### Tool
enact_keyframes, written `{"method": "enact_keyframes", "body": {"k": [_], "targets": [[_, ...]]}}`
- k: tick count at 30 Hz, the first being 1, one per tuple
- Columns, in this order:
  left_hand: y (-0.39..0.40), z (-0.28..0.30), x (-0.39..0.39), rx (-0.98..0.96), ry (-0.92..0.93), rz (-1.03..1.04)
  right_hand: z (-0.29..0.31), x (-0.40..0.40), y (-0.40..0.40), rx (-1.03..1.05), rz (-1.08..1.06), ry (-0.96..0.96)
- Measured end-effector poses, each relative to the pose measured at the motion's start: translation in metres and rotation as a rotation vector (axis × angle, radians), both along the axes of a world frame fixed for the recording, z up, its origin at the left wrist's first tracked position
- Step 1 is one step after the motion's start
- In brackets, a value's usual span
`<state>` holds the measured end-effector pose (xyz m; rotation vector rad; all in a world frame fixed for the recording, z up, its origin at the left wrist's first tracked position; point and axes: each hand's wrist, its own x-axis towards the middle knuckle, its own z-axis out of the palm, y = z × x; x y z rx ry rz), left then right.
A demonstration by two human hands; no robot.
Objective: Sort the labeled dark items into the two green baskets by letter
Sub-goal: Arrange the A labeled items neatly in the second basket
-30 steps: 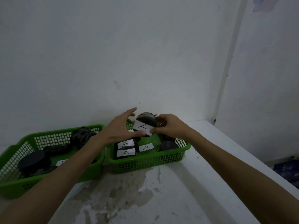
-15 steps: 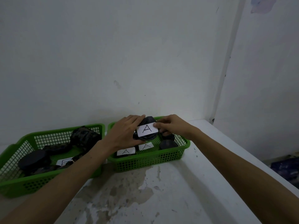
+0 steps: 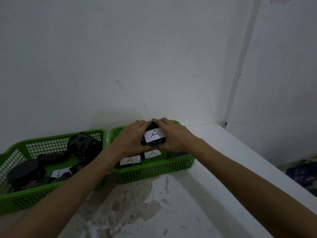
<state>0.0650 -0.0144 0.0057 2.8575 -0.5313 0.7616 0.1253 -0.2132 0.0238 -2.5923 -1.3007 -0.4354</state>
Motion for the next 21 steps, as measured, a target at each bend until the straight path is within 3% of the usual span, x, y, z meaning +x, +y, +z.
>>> {"method": "enact_keyframes", "body": {"k": [3, 9, 14, 21], "targets": [[0.008, -0.011, 0.012, -0.007, 0.083, 0.064, -0.009, 0.018, 0.010, -0.024, -0.048, 0.068], [0.030, -0.042, 0.026, 0.182, 0.240, 0.258, -0.038, 0.068, 0.030, -0.170, -0.161, 0.179], [0.038, -0.051, 0.027, 0.182, 0.366, 0.246, -0.057, 0.095, 0.049, -0.335, -0.235, 0.190], [0.034, -0.050, 0.026, 0.203, 0.426, 0.231, -0.063, 0.108, 0.055, -0.351, -0.257, 0.257]]}}
